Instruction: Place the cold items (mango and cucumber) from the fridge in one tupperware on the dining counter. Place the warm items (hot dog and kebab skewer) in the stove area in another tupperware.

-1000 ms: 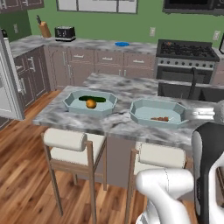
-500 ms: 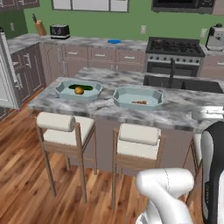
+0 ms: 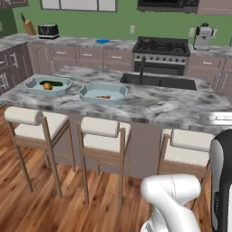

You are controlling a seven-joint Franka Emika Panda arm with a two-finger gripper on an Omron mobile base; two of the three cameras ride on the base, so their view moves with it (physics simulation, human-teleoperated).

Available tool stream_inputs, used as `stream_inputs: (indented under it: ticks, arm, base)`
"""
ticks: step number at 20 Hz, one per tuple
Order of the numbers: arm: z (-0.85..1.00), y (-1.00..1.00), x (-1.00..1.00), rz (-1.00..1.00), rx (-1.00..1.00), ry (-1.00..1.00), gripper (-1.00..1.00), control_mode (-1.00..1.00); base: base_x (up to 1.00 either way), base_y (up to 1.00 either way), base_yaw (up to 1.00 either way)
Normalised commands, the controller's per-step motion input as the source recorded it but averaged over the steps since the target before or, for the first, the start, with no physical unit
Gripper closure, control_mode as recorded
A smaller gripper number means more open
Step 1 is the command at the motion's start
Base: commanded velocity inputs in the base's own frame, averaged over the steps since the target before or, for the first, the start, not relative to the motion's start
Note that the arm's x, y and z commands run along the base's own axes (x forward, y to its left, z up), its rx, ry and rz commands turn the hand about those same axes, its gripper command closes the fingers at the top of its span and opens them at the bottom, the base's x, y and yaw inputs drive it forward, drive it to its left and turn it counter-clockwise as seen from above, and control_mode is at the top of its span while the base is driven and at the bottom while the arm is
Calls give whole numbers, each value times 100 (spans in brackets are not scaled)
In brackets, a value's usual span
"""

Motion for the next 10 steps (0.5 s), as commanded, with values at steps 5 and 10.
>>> stream_inputs:
  ticks: [5,10]
  arm:
    - [0,0,0,0,0,0,-100,100]
    - [0,0,0,0,0,0,-100,100]
  base:
    - [-7,-91,0]
    - [0,-100,0]
